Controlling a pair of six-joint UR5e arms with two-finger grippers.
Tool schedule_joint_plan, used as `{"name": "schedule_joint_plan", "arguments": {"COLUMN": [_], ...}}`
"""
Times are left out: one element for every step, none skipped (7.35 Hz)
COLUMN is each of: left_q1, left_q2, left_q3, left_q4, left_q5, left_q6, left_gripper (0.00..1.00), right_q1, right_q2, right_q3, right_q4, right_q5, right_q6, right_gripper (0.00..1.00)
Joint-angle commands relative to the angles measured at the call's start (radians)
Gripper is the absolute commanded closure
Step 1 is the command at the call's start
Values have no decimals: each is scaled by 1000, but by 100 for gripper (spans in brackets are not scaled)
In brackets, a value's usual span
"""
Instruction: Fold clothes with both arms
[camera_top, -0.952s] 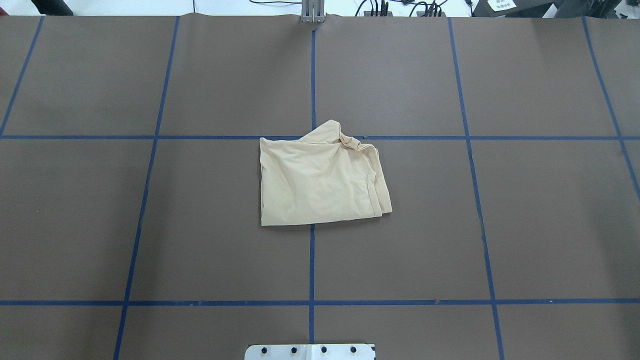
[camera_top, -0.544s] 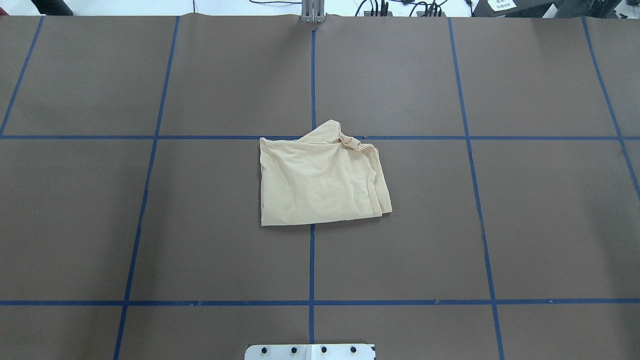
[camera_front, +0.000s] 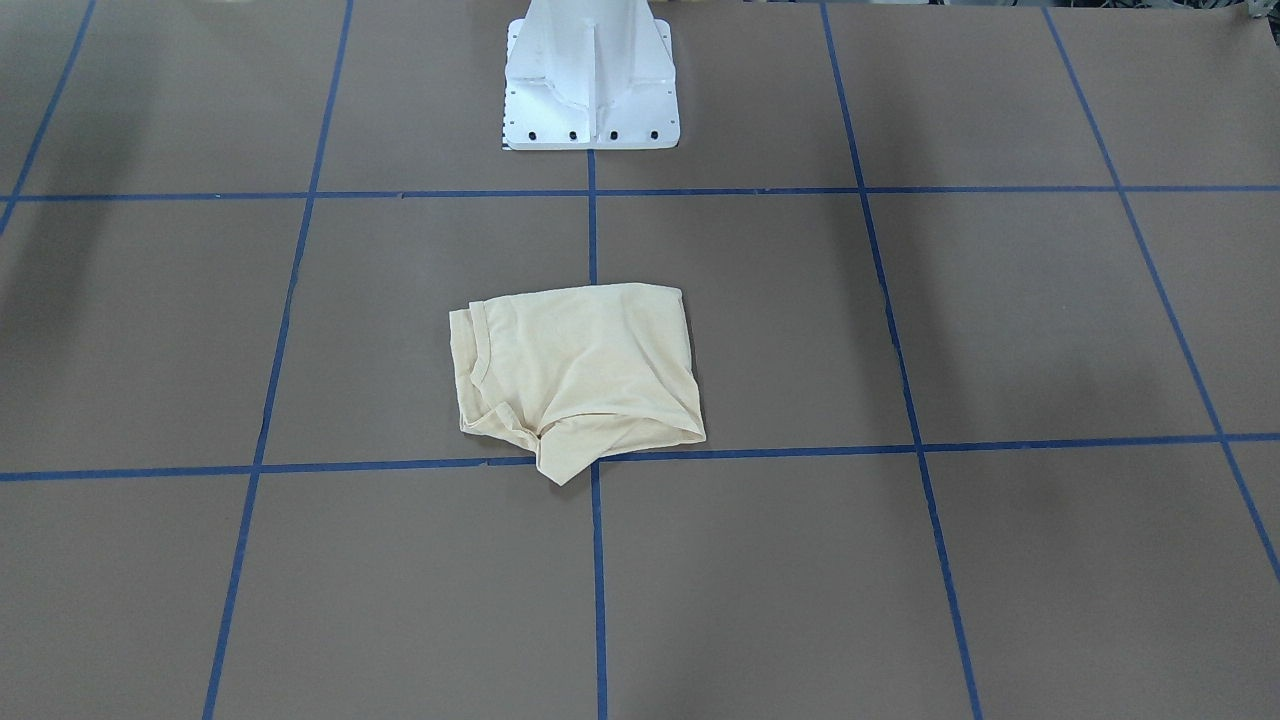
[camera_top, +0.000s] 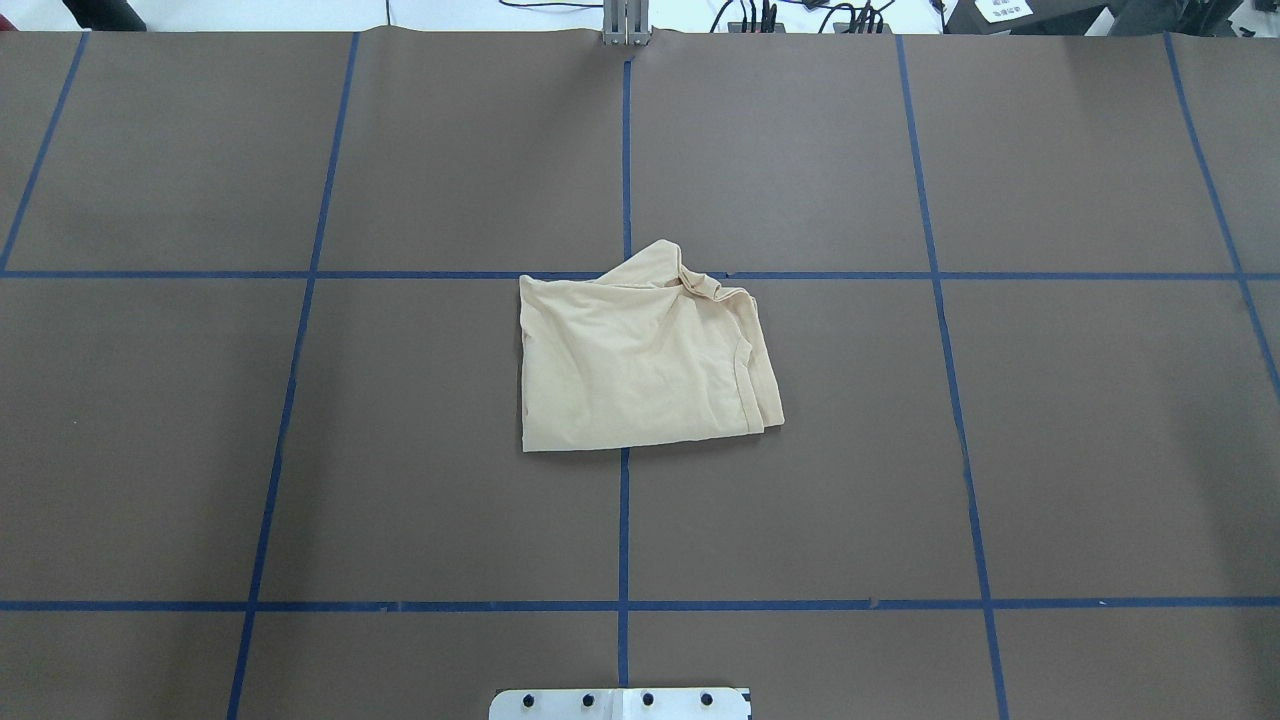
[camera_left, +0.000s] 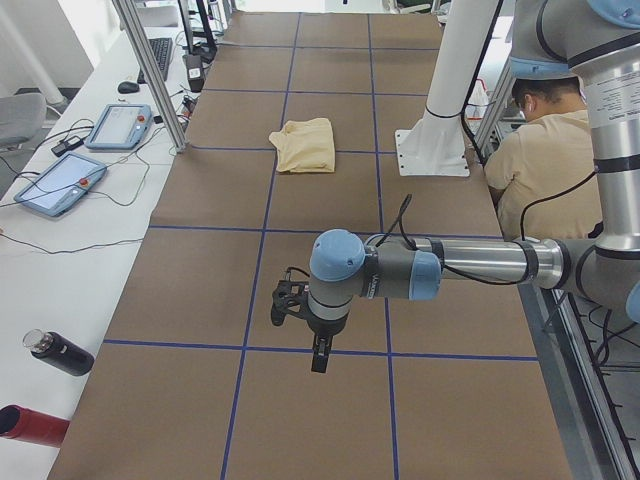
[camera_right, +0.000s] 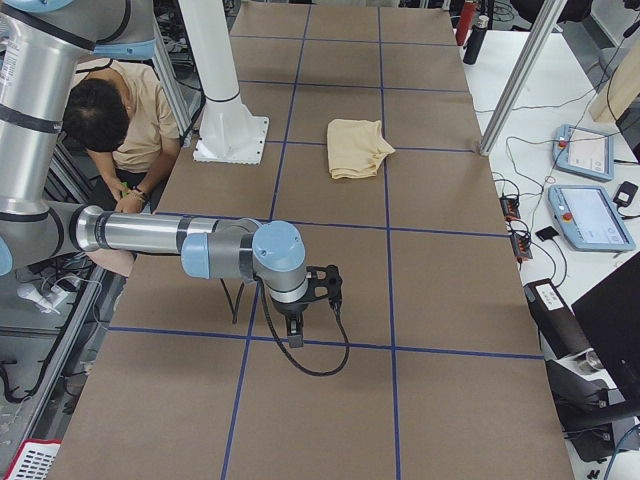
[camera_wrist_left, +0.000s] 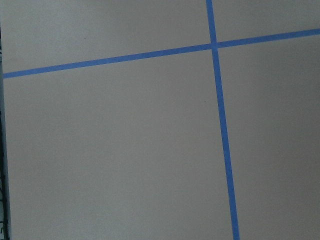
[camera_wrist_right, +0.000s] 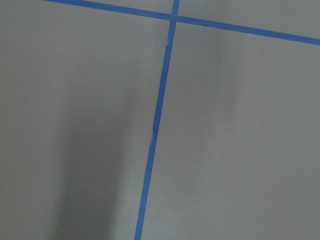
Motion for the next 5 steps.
{"name": "schedule_joint_plan", "arguments": {"left_q1": [0, 0, 0, 0, 2], "left_q2": [-1, -1, -1, -1, -1], "left_q3": [-1, -3, -4, -6, -6], "left_q4": [-1, -2, -4, -7, -7], "left_q5": [0, 0, -1, -2, -2], "left_q6": [0, 0, 0, 0, 2], "left_gripper": [0, 0, 0, 0, 0], "right_q1": [0, 0, 0, 0, 0], "right_q2": [0, 0, 0, 0, 0], "right_q3": [2, 2, 2, 2, 2], "right_q4": [0, 0, 2, 2, 2], "right_q5": [4, 7, 7, 7, 7], "right_q6": [0, 0, 0, 0, -2], "right_gripper": [0, 0, 0, 0, 0]}}
